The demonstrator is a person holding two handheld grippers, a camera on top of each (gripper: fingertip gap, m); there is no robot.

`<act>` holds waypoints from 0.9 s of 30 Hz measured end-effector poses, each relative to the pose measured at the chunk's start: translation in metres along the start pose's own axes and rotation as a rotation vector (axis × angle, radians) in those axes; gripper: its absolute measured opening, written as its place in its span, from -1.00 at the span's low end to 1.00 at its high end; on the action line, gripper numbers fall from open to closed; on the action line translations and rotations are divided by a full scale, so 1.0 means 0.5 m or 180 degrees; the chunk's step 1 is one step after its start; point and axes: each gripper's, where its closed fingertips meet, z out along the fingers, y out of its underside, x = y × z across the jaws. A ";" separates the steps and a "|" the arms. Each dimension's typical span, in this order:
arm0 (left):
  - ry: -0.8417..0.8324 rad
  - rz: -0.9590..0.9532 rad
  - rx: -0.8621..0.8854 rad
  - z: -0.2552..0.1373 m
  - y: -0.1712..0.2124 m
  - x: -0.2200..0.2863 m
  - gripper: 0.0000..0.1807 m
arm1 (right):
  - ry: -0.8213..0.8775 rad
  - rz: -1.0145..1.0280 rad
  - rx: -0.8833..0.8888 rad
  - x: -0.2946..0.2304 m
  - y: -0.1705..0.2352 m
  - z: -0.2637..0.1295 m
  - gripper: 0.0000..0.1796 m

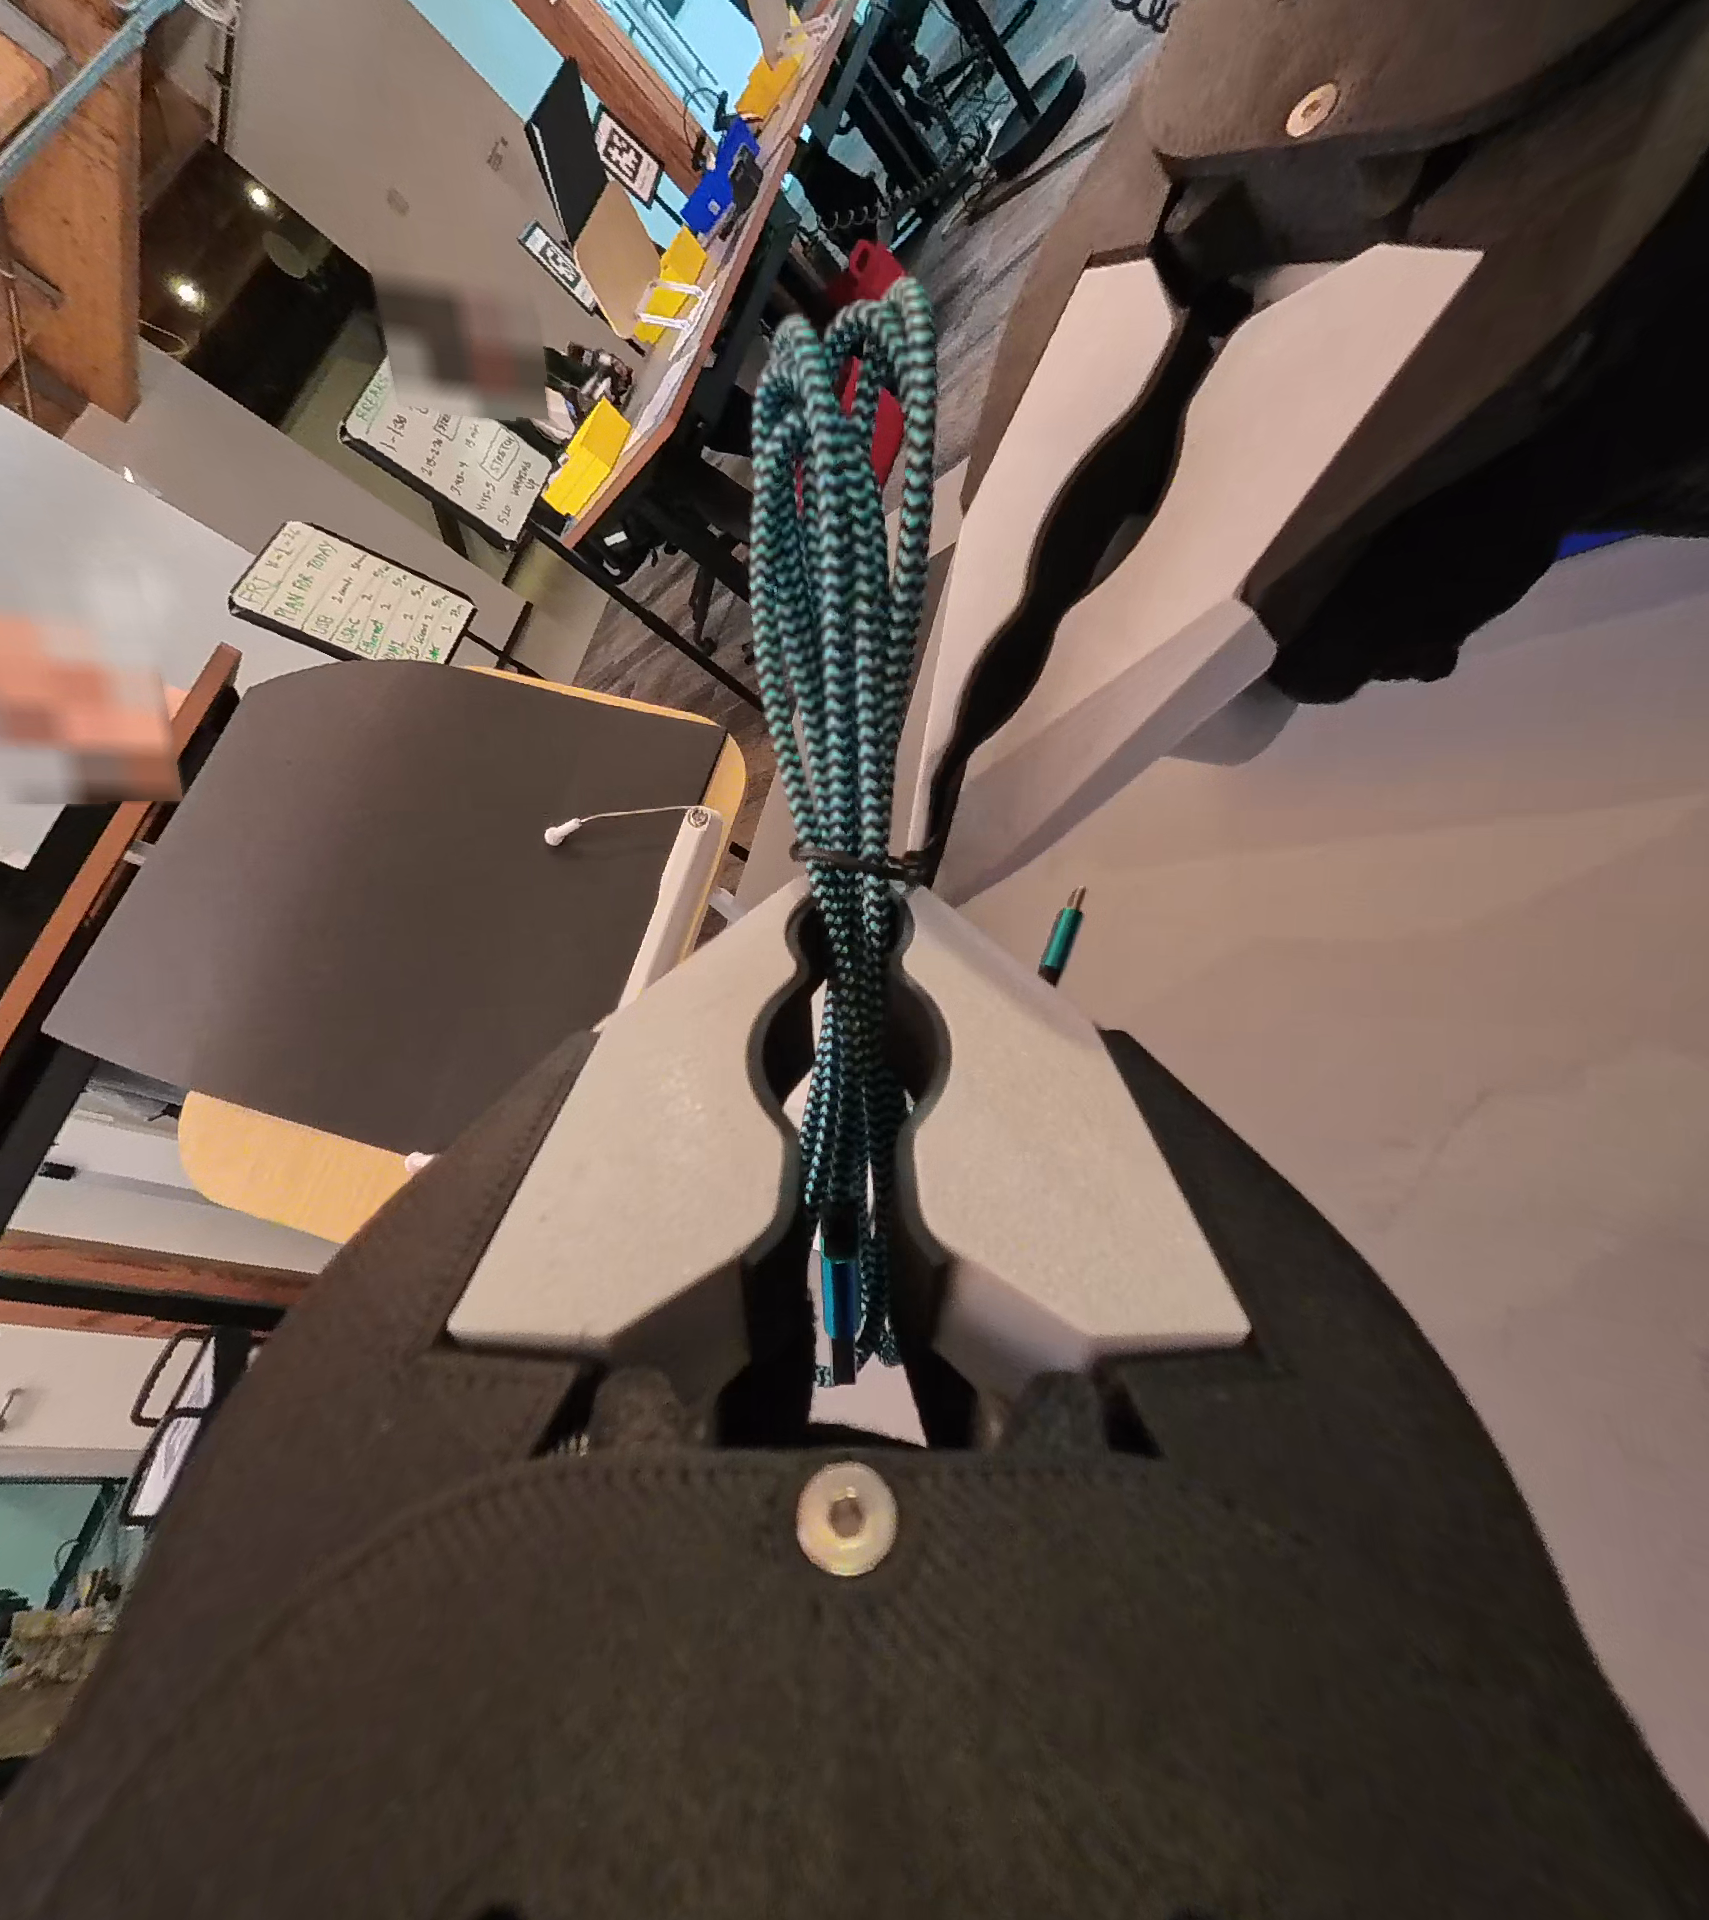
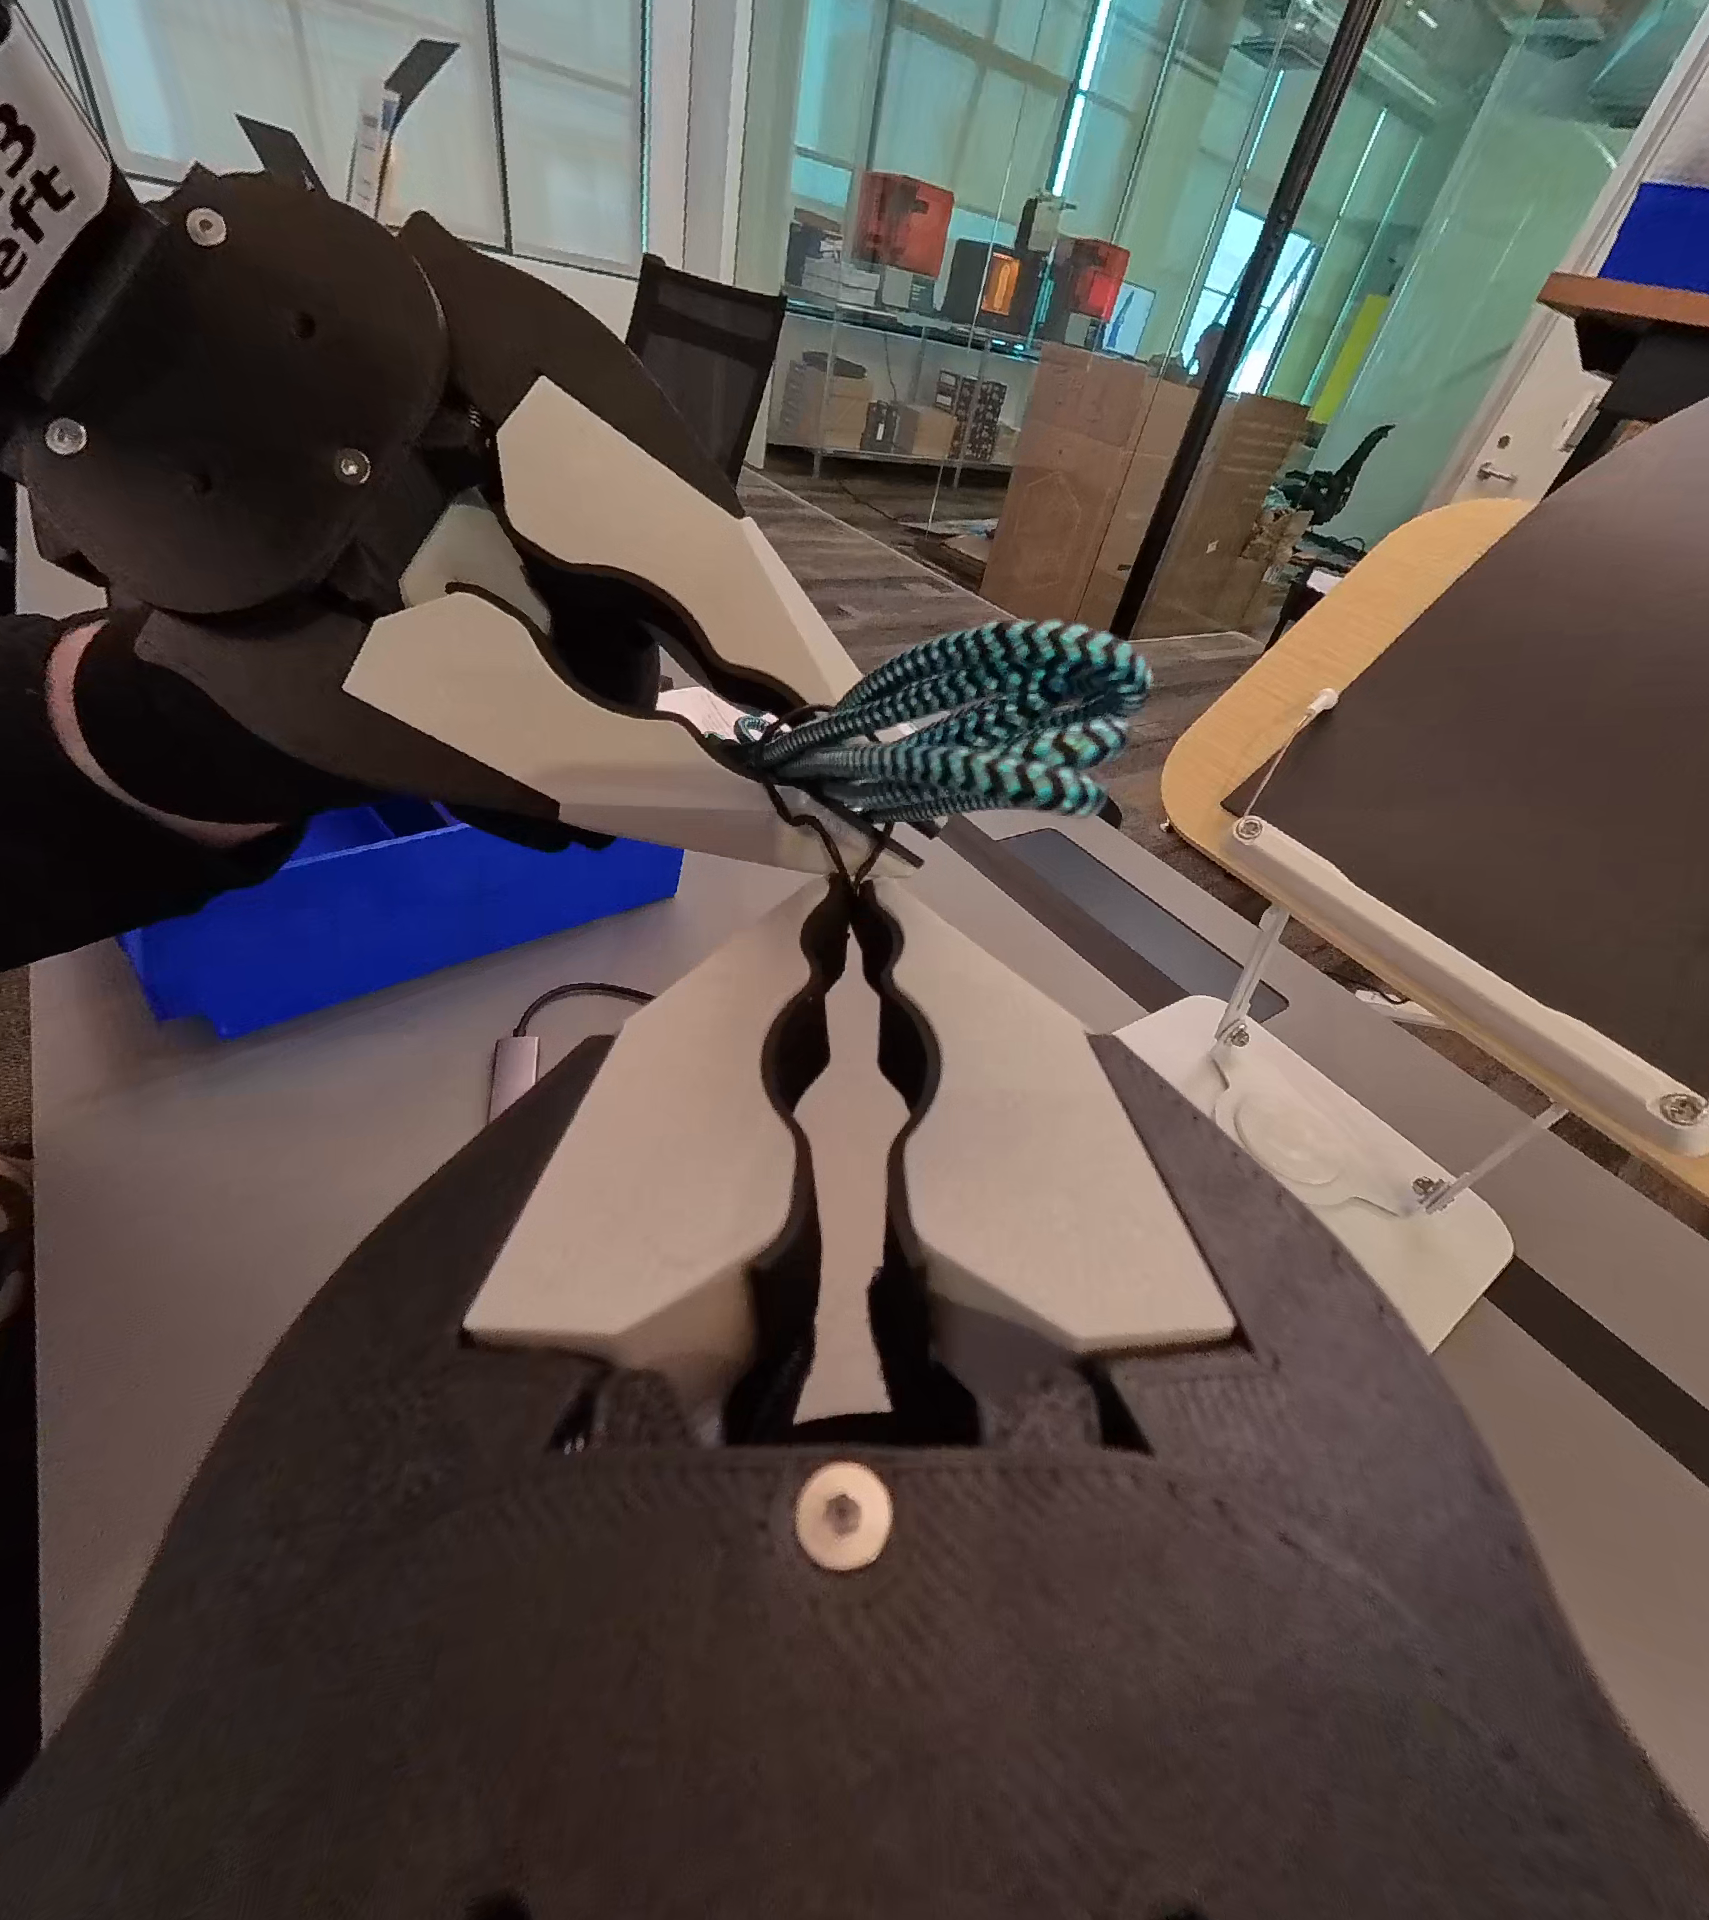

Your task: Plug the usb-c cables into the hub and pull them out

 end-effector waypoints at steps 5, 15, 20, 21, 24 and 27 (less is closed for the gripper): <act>-0.0016 0.0012 0.0037 -0.003 -0.004 -0.001 -0.96 | -0.0113 0.0107 0.0052 -0.004 -0.004 -0.002 -1.00; -0.0115 0.0105 0.0356 -0.025 -0.030 0.001 -0.95 | -0.1288 0.1504 0.0674 -0.034 -0.034 -0.025 -1.00; -0.0174 0.0137 0.0505 -0.031 -0.041 0.005 -0.96 | -0.1942 0.2395 0.1006 -0.044 -0.049 -0.037 -1.00; -0.0188 0.0128 0.0557 -0.034 -0.045 0.004 -0.96 | -0.2133 0.2611 0.1092 -0.050 -0.054 -0.041 -1.00; -0.0196 0.0087 0.0623 -0.036 -0.051 0.003 -0.96 | -0.2475 0.3212 0.1339 -0.052 -0.059 -0.044 -1.00; -0.0199 0.0052 0.0611 -0.035 -0.044 0.002 -0.96 | -0.2656 0.3540 0.1515 -0.056 -0.058 -0.040 -1.00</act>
